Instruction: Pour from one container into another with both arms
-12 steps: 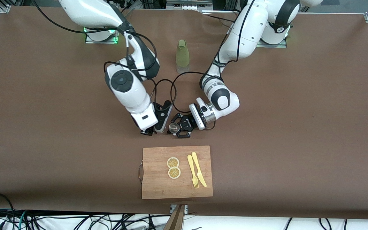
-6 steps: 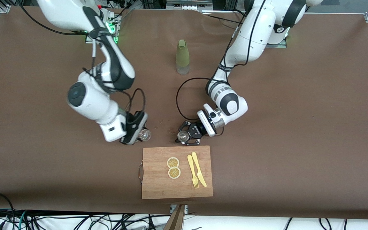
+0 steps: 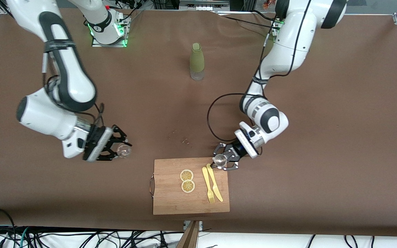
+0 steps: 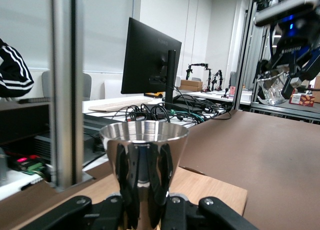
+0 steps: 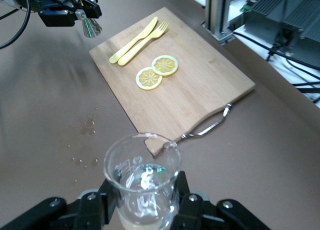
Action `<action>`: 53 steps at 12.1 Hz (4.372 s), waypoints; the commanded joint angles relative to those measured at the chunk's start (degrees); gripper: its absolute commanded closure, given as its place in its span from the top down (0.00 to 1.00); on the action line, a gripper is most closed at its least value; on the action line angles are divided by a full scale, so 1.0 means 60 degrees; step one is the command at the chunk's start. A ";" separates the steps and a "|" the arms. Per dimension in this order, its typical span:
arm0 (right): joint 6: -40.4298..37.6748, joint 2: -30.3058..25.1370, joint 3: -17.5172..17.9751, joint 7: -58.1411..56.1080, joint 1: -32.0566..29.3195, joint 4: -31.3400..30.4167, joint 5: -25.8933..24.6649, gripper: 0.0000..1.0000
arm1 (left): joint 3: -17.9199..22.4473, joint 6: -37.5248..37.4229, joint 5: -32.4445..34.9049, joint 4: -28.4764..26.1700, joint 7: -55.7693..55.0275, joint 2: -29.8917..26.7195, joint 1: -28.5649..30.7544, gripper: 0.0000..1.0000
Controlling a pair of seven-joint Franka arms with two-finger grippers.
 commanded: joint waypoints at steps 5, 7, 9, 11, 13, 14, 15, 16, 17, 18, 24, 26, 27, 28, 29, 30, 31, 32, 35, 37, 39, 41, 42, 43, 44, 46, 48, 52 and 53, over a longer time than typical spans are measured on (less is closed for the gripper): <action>-0.0631 -0.0602 0.0130 -0.5749 -0.1623 -0.2337 0.4565 0.25 | -0.0319 -0.2616 0.2960 -0.2151 -0.0704 -0.1183 0.2605 0.00; -0.1127 -0.0398 0.0116 -0.6919 -0.2222 -0.2456 0.4580 0.25 | -0.0319 -0.3262 0.3897 -0.2283 -0.1114 -0.1198 0.3309 0.00; -0.1320 -0.0295 0.0101 -0.8033 -0.2648 -0.2718 0.4580 0.25 | -0.0319 -0.4008 0.4850 -0.2357 -0.1452 -0.1198 0.4055 0.00; -0.1335 -0.0032 0.0101 -0.9031 -0.2971 -0.2880 0.4580 0.25 | -0.0319 -0.4699 0.5816 -0.2517 -0.1541 -0.1198 0.4802 0.00; -0.1364 0.0422 0.0101 -0.9794 -0.3264 -0.2881 0.4565 0.27 | -0.0305 -0.5400 0.6797 -0.2678 -0.1526 -0.1140 0.5345 0.00; -0.1422 0.0511 0.0101 -0.9956 -0.3323 -0.2881 0.4551 0.29 | -0.0305 -0.5665 0.7252 -0.2723 -0.1483 -0.1139 0.5581 0.00; -0.1437 0.0686 0.0101 -1.0118 -0.3411 -0.2895 0.4551 0.29 | -0.0305 -0.5914 0.7706 -0.2781 -0.1468 -0.1139 0.5800 0.00; -0.1481 0.0861 0.0101 -1.0221 -0.3484 -0.2910 0.4551 0.29 | -0.0305 -0.6207 0.7943 -0.2811 -0.1424 -0.1125 0.6020 0.00; -0.1467 0.0892 0.0087 -1.0294 -0.3500 -0.2925 0.4536 0.29 | -0.0305 -0.6326 0.8365 -0.2811 -0.1409 -0.1125 0.6225 0.00; -0.1481 0.0965 0.0014 -1.0353 -0.3500 -0.2925 0.4492 0.29 | -0.0305 -0.6428 0.8689 -0.2782 -0.1395 -0.1110 0.6503 0.00; -0.1482 0.1287 -0.0264 -1.0441 -0.3514 -0.2925 0.4448 0.29 | -0.0261 -0.7306 0.9893 -0.2563 -0.0299 -0.0715 0.7267 0.00; -0.1481 0.1302 -0.0353 -1.0441 -0.3500 -0.2910 0.4448 0.39 | -0.0246 -0.7513 1.0257 -0.2475 0.0171 -0.0583 0.7486 0.00; -0.1481 0.1303 -0.0368 -1.0441 -0.3500 -0.2925 0.4448 0.41 | -0.0246 -0.7571 1.0419 -0.2416 0.0260 -0.0539 0.7603 0.00; -0.1481 0.1303 -0.0368 -1.0427 -0.3500 -0.2910 0.4448 0.56 | -0.0246 -0.7659 1.0493 -0.2372 0.0551 -0.0437 0.7677 0.00; -0.1481 0.1317 -0.0368 -1.0369 -0.3514 -0.2910 0.4448 0.94 | -0.0246 -0.7747 1.0508 -0.2372 0.0829 -0.0335 0.7750 0.00; -0.1481 0.1303 -0.0368 -1.0368 -0.3514 -0.2925 0.4448 1.00 | -0.0231 -0.7806 1.0523 -0.2299 0.1035 -0.0247 0.7780 0.00; -0.1496 0.1303 -0.0368 -1.0368 -0.3500 -0.2910 0.4448 1.00 | -0.0231 -0.7835 1.0596 -0.2168 0.1211 -0.0188 0.7853 0.00; -0.1569 0.1288 -0.0411 -1.0354 -0.3500 -0.2881 0.4434 1.00 | -0.0231 -0.7865 1.0741 -0.1993 0.1387 -0.0115 0.7897 0.00; -0.1628 0.0968 -0.0805 -1.0222 -0.3354 -0.2837 0.4025 1.00 | -0.0217 -0.8216 1.0947 -0.1363 0.1638 0.0397 0.8058 0.00; -0.1526 0.0631 -0.1215 -0.9814 -0.3047 -0.2910 0.3456 1.00 | -0.0217 -0.8217 1.1094 -0.1303 0.1652 0.0472 0.8131 0.00; -0.1511 0.0294 -0.1305 -0.8924 -0.3148 -0.2895 0.2388 1.00 | -0.0217 -0.8231 1.1094 -0.1070 0.1871 0.0676 0.8176 0.00; -0.1511 -0.0247 -0.1422 -0.7461 -0.3148 -0.2925 0.0955 1.00 | -0.0217 -0.8217 1.1080 -0.1024 0.1916 0.0721 0.8176 0.00; -0.1496 -0.0482 -0.1422 -0.6627 -0.3105 -0.2968 0.0338 1.00 | -0.0217 -0.8202 1.1094 -0.1024 0.1931 0.0736 0.8176 0.00; -0.1496 -0.0746 -0.1408 -0.5763 -0.3046 -0.3012 -0.0147 1.00 | -0.0217 -0.8202 1.1094 -0.1024 0.1945 0.0750 0.8176 0.00; -0.1467 -0.0937 -0.1408 -0.4942 -0.2988 -0.3013 -0.0543 1.00 | -0.0217 -0.8202 1.1094 -0.1024 0.2119 0.0765 0.8176 0.00; -0.1379 -0.1507 -0.1422 -0.3126 -0.2565 -0.3056 -0.1538 1.00 | -0.0217 -0.8202 1.1094 -0.1024 0.2267 0.0765 0.8176 0.00; -0.0985 -0.2239 -0.1408 -0.0596 -0.2052 -0.3407 -0.2825 1.00 | -0.0202 -0.8202 1.1094 -0.1039 0.2268 0.0750 0.8176 0.00; -0.1042 -0.3061 -0.1059 0.4592 -0.1449 -0.3408 -0.5873 1.00 | -0.0202 -0.8202 1.1094 -0.1039 0.2268 0.0751 0.8176 0.27; -0.1071 -0.3179 -0.0810 0.5444 -0.1434 -0.3394 -0.6401 1.00 | -0.0202 -0.8202 1.1138 -0.1053 0.2268 0.0765 0.8190 0.36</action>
